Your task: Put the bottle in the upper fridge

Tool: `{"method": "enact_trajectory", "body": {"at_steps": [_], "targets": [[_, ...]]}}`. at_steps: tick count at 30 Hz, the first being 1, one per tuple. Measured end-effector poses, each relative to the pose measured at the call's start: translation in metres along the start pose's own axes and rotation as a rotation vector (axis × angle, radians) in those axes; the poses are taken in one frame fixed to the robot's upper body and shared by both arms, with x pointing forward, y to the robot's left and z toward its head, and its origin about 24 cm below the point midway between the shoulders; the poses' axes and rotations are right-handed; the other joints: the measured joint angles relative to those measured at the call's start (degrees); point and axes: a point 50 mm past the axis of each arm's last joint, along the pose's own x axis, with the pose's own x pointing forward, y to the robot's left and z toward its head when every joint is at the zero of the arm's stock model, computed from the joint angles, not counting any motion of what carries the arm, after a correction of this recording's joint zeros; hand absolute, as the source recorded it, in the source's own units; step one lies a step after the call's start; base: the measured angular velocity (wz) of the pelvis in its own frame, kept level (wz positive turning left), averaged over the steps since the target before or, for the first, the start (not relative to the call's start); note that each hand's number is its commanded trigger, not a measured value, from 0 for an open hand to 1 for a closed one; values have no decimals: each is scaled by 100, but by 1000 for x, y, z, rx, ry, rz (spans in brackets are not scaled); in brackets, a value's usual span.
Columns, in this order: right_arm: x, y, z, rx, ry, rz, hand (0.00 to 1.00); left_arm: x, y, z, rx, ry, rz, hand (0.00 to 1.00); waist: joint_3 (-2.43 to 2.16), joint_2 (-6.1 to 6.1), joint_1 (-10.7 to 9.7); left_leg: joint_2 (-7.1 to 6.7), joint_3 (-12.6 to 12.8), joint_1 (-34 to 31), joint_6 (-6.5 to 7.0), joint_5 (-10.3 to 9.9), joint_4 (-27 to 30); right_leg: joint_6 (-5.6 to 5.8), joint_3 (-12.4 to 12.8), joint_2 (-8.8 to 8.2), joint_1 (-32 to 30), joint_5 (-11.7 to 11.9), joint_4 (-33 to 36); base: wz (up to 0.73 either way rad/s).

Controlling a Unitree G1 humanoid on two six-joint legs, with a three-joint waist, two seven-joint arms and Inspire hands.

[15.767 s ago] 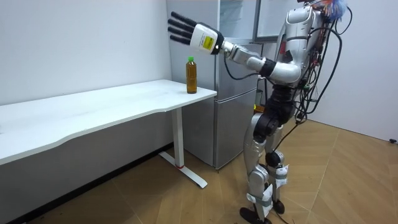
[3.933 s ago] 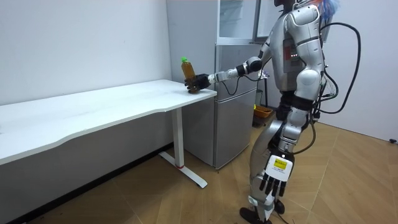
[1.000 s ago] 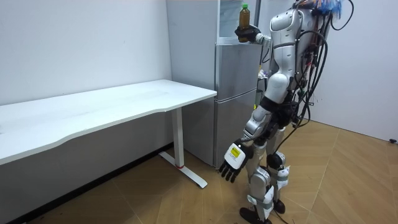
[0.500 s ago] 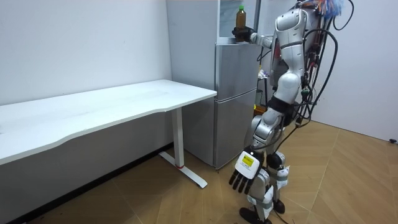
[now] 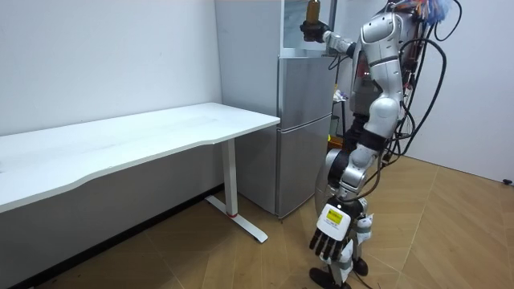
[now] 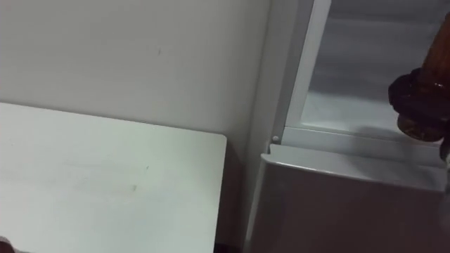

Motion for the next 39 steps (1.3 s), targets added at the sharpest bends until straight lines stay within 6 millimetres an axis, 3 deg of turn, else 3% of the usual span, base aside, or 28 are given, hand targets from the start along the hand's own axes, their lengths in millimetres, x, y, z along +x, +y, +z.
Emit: {"method": "enact_trajectory", "body": {"at_steps": [6, 11, 18, 19, 25, 30, 31, 32, 33, 34, 39], "targets": [[6, 2, -7, -46, 48, 28, 100, 0, 4, 2, 5, -9, 9, 0, 17, -1, 146, 4, -70, -36, -13, -24, 40, 0, -71, 7, 16, 2, -3, 5], [7, 5, -12, 5, 84, 23, 100, 0, 5, 5, 0, -22, 17, 0, 32, 66, 237, 11, -173, -250, -28, -32, 132, 0, -134, 10, -142, 2, 82, 8], [26, 10, -4, 114, 131, -72, 100, 0, 10, 11, 6, -35, 38, 0, 6, 156, 351, 13, -313, -633, -37, -44, 354, -35, -304, 18, -368, 24, 78, 11], [30, 13, -2, 117, 127, -80, 100, 0, 11, 14, 1, -42, 46, 0, 27, 205, 370, 23, -317, -724, -42, -40, 400, -57, -303, 34, -422, 51, 63, 0], [36, 13, 5, 86, 76, -165, 100, 2, 23, 28, -37, -84, 101, 0, 46, 333, 601, 93, -304, -1068, -68, -35, 582, -125, -308, 91, -705, 182, 74, -7], [40, 11, 16, -1, 0, -257, 100, 1, 17, 30, -8, -83, 87, 0, 62, 501, 708, 121, -418, -1456, -88, -2, 822, -182, -454, 85, -947, 247, 89, 11], [42, 11, 19, -6, -17, -275, 97, 1, 16, 33, 4, -93, 83, 0, 83, 544, 723, 132, -441, -1526, -100, 9, 888, -192, -457, 98, -1019, 253, 85, 8], [43, 11, 19, -13, -20, -281, 76, 1, 15, 35, 15, -97, 79, 0, 96, 565, 736, 134, -454, -1546, -105, 16, 911, -197, -459, 106, -1023, 253, 75, 7], [44, 10, 16, -27, -17, -287, 10, 1, 13, 36, 31, -104, 72, 0, 113, 595, 764, 134, -462, -1562, -112, 25, 935, -203, -456, 112, -1029, 234, 79, 4], [44, 9, 15, -37, -22, -289, 0, 0, 11, 38, 44, -109, 67, 0, 103, 602, 792, 136, -459, -1587, -124, 39, 934, -179, -448, 112, -1088, 218, 89, 0], [46, 7, 17, -47, -33, -297, 0, 1, 8, 43, 64, -116, 69, 0, 105, 604, 889, 158, -457, -1687, -157, 104, 924, -201, -452, 128, -1190, 246, 83, -1]]}}
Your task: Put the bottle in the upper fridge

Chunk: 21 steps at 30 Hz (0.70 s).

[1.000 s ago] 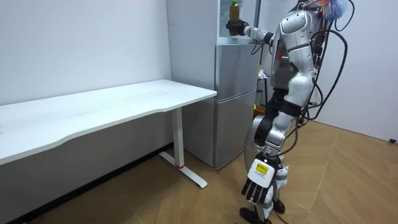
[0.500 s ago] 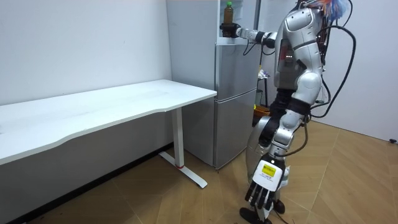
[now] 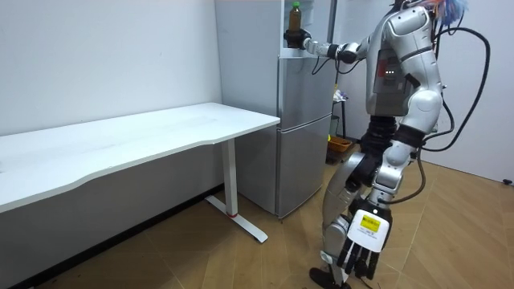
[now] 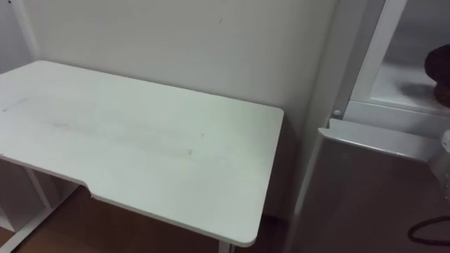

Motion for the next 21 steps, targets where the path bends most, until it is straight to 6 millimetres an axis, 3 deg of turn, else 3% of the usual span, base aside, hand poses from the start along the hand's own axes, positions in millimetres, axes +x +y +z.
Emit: {"method": "enact_trajectory", "body": {"at_steps": [10, 21], "targets": [[2, -5, -10, -19, 15, 40, 0, 1, -3, 8, -35, -13, -12, 0, 12, -91, 35, 28, 17, 11, -2, 28, 2, -21, -18, 14, 1, 24, 0, 0], [2, -3, -12, -40, 15, 108, 0, 3, -3, 15, -95, -21, -8, 0, 14, -114, 14, 50, 82, -26, -19, 19, 1, -47, -2, 14, 6, 28, 0, -1]]}}
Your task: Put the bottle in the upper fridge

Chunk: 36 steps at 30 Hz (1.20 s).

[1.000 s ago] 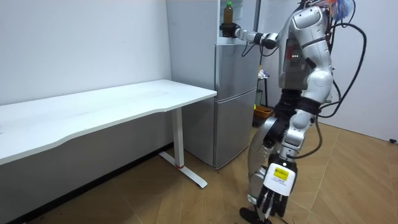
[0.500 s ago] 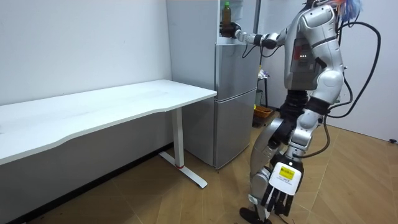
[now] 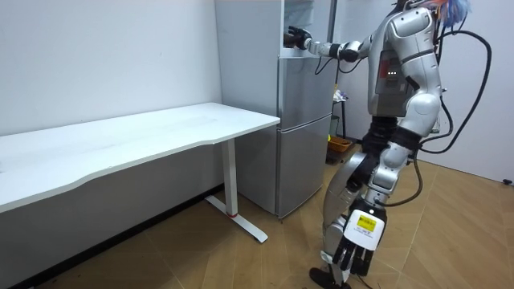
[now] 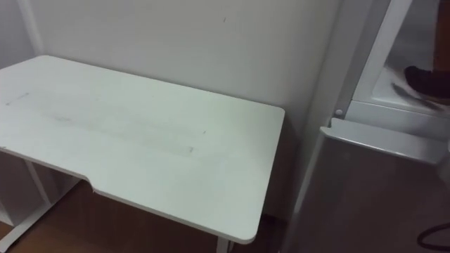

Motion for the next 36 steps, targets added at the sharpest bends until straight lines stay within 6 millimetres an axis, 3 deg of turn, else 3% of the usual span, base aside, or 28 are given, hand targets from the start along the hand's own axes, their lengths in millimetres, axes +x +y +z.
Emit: {"method": "enact_trajectory", "body": {"at_steps": [7, 27, 36], "targets": [[1, 0, -3, -9, 11, 54, 0, 0, 1, 11, -14, -32, 5, 0, -14, -22, -7, 16, 70, 35, 28, 18, -24, 17, 8, -1, 23, 29, -6, -2], [1, 0, -5, -12, 31, 86, 0, 0, 3, 11, -11, -30, 8, 0, -15, -29, -14, 15, 72, 114, 25, 23, -51, 11, -7, -4, 97, 18, -16, 0], [0, 1, -5, -71, 41, 72, 0, 0, 6, 14, -9, -47, 19, 0, -80, -136, -99, 6, 54, 133, 22, 38, -89, 8, -47, -11, 97, 16, -36, 2]]}}
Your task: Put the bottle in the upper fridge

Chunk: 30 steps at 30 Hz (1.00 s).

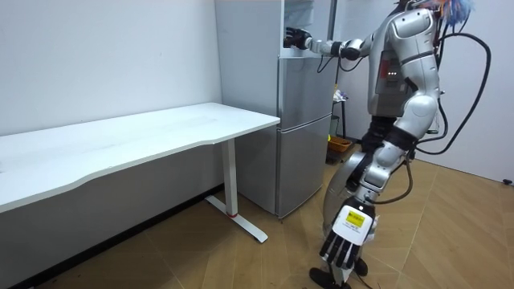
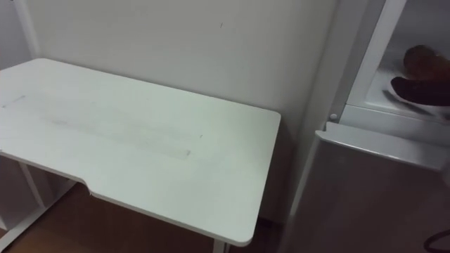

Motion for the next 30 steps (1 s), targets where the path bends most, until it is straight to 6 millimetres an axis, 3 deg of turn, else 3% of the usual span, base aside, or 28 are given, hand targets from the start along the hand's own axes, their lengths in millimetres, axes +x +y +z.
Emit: {"method": "enact_trajectory", "body": {"at_steps": [6, 12, 19, 24, 30], "targets": [[-8, 8, 6, 3, -32, 30, 0, -3, 1, -4, -2, -12, 2, 0, -6, -23, -199, -15, 27, 143, 17, -12, -73, 18, -10, -1, 171, 19, -125, 2], [-37, 18, 3, 42, -70, 161, 0, -5, 6, -13, -15, 6, 23, 0, -17, -5, -388, -97, 137, 751, 29, 12, -539, 57, 105, -71, 577, -53, -172, -6], [-47, 21, 27, 135, -156, 167, 0, -6, 1, -15, 4, -2, 14, 0, -17, 20, -699, -123, 224, 1238, 28, 4, -825, 97, 249, -64, 900, -107, -271, -7], [-57, 15, 40, 196, -219, 137, 0, -6, -3, -13, 35, -11, 11, 0, 16, 136, -765, -104, 285, 1486, 23, -30, -943, 135, 235, -60, 1085, -129, -270, -6], [-80, 18, 33, 208, -244, 151, 0, -6, -4, -9, 106, -29, 12, 0, 8, 188, -811, -83, 423, 1581, 16, -47, -985, 133, 405, -42, 1104, -136, -269, -15]]}}
